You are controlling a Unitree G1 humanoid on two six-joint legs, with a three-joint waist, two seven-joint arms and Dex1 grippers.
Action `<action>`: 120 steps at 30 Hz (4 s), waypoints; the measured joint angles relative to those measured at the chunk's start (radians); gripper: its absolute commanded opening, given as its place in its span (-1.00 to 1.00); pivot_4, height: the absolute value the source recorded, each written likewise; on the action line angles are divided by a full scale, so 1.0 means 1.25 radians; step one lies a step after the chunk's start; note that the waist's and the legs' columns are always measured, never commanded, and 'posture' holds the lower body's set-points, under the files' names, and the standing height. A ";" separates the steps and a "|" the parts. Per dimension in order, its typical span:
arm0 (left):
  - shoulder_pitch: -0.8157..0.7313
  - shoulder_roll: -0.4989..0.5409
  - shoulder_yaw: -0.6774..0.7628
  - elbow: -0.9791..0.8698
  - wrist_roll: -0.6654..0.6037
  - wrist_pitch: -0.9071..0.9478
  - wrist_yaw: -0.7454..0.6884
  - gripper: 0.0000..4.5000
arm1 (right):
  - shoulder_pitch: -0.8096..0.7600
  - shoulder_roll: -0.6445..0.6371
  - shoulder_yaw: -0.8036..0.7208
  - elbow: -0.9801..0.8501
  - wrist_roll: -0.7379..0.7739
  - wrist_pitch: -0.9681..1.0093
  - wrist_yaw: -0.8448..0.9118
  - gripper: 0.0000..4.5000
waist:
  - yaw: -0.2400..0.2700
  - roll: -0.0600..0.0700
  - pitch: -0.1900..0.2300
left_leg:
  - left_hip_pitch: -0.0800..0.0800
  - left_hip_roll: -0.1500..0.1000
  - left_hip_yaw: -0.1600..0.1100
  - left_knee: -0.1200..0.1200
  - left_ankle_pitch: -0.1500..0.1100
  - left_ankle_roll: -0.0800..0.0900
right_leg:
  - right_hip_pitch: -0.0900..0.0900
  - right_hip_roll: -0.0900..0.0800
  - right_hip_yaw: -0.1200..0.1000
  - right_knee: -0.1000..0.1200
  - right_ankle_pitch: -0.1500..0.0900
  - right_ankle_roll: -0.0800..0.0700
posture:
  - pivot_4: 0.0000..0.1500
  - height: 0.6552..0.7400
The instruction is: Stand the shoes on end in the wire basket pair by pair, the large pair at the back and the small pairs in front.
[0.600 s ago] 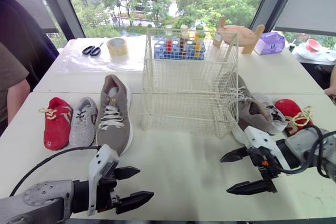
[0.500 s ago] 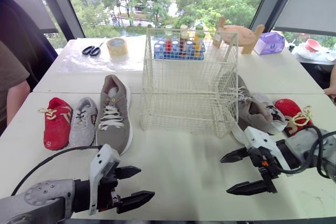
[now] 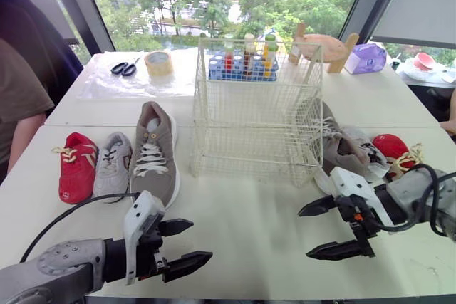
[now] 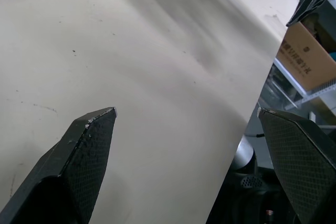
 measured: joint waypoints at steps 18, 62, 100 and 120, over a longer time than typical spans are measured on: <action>-0.200 0.098 0.136 0.130 -0.110 0.004 -0.071 0.97 | -0.483 0.058 0.021 0.096 0.085 0.135 -0.033 1.00 | 0.002 -0.001 0.001 | -0.001 0.001 -0.002 0.001 0.000 -0.001 | -0.005 0.001 -0.001 0.008 0.000 0.000 | 1.00 1.00; -0.381 0.028 0.006 0.096 -0.196 -0.023 0.102 1.00 | -0.534 0.297 0.342 0.243 -0.475 -0.219 -0.037 -0.55 | -0.021 -0.004 0.002 | 0.000 0.001 0.001 0.001 0.003 -0.006 | -0.007 0.004 0.001 0.010 0.002 0.003 | 1.00 1.00; -0.386 -0.159 -0.232 0.148 0.028 -0.020 0.013 1.00 | 0.001 0.587 -0.368 0.134 -0.269 -0.133 -0.651 0.99 | -0.006 -0.002 0.000 | 0.001 0.001 0.002 0.000 0.004 -0.005 | -0.005 0.006 0.004 0.011 0.002 0.003 | 1.00 1.00; -0.356 -0.161 -0.233 0.144 0.069 -0.015 0.005 1.00 | 0.067 0.639 -0.290 0.205 -0.239 -0.229 -0.682 0.88 | -0.008 -0.007 -0.004 | 0.004 0.002 0.002 0.000 0.004 -0.005 | -0.003 0.007 0.006 0.011 0.000 0.000 | 1.00 1.00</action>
